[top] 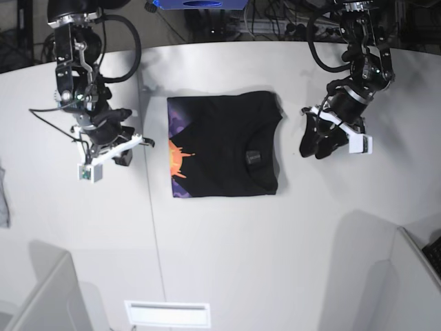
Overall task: Fold the T-shirt properly
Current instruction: 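Grasp the edge of the folded shirt with the left gripper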
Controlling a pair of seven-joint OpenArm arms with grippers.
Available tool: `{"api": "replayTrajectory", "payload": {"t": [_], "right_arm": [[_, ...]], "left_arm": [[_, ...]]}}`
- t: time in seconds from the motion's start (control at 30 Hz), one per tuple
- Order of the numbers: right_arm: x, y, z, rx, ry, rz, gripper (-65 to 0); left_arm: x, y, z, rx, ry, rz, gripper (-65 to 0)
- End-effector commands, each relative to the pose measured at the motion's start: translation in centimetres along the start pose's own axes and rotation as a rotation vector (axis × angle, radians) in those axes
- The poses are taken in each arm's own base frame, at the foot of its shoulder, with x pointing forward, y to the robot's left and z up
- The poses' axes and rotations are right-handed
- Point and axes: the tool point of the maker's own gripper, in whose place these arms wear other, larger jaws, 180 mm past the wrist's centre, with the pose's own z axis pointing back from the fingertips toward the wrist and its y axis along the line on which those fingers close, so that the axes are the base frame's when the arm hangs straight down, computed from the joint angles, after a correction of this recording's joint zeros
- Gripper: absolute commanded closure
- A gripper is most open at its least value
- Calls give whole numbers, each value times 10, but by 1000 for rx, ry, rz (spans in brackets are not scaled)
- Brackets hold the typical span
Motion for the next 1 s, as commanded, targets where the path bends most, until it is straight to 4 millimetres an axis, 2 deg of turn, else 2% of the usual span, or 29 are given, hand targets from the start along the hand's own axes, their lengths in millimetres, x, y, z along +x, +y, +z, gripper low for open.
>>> {"api": "replayTrajectory", "payload": {"t": [0.0,0.1,0.17,0.2,0.53,0.7,0.83,0.9,0.97], "right_arm": [[8,-1,3,10,-37,27,0],[2,-5,6,12,-38,42,0],[5,-15,8,-9,-47,30,0],[4,-19,9,-13,-48,31,0],[4,-51,18,-84,-56,11,0],[2,-57,20,-97,-54,5,0],[2,-57,20,-98,-54,5,0],[2,-57,20,-99,-55,5,0],[2,-57,20,-99,-55,5,0]], "left_arm": [[12,-8,-2,-28,-39,-7,-367],[14,-22,-17,-78,-35,-14,-559],[1,-25,-23,-91,-4,6,-634],[1,-27,-28,-102,-1,11,-640],[-47,-39,-65,-124,143,89,-601],[-65,-46,-76,-133,200,101,-601],[-71,-44,-82,-134,225,106,-597],[-81,-47,-84,-143,259,104,-556],[-89,-48,-84,-147,282,104,-466]]}}
